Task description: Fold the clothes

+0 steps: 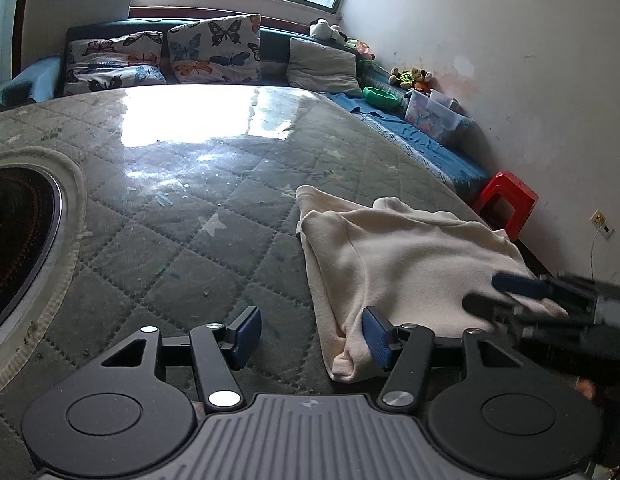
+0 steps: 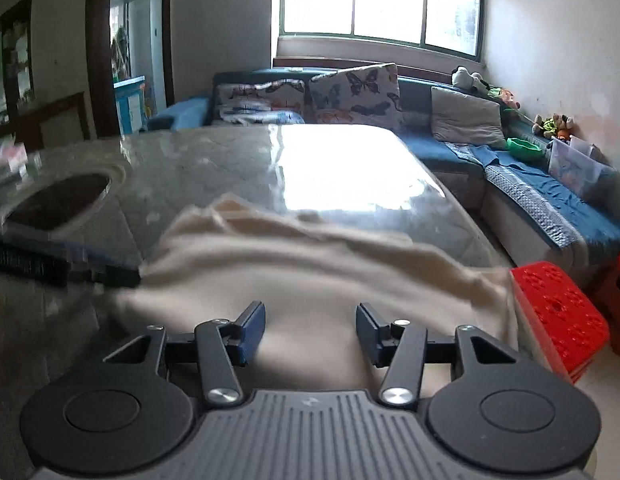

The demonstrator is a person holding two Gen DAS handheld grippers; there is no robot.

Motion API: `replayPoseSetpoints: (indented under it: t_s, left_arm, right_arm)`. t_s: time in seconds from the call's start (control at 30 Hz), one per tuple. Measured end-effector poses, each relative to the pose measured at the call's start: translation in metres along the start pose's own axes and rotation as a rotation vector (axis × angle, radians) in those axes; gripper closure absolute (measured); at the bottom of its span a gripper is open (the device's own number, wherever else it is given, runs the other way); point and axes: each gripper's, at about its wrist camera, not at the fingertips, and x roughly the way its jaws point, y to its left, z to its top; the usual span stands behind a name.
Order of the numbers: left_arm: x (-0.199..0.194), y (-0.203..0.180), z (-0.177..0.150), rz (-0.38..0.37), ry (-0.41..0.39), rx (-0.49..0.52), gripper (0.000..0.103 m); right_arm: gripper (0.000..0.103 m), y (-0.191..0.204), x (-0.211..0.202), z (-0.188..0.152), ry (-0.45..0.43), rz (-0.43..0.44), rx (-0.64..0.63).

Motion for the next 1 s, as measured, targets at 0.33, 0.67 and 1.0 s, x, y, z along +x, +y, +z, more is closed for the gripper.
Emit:
replayPoseSetpoints:
  t_s: [0.33,0.67,1.0]
  left_arm:
    - [-0.006,-0.011,0.001,0.011,-0.017,0.036,0.041]
    - [-0.009,-0.024,-0.001,-0.002,-0.024,0.078,0.038]
    - [-0.001,-0.024,-0.007,0.016,-0.002,0.09,0.036]
  right_arm:
    - [0.052,0.015,-0.021,-0.009,-0.079,0.006,-0.028]
    - [0.052,0.016,-0.032,-0.015,-0.098,0.002,-0.01]
    - [0.056,0.008,-0.039,-0.027,-0.084,0.0,0.038]
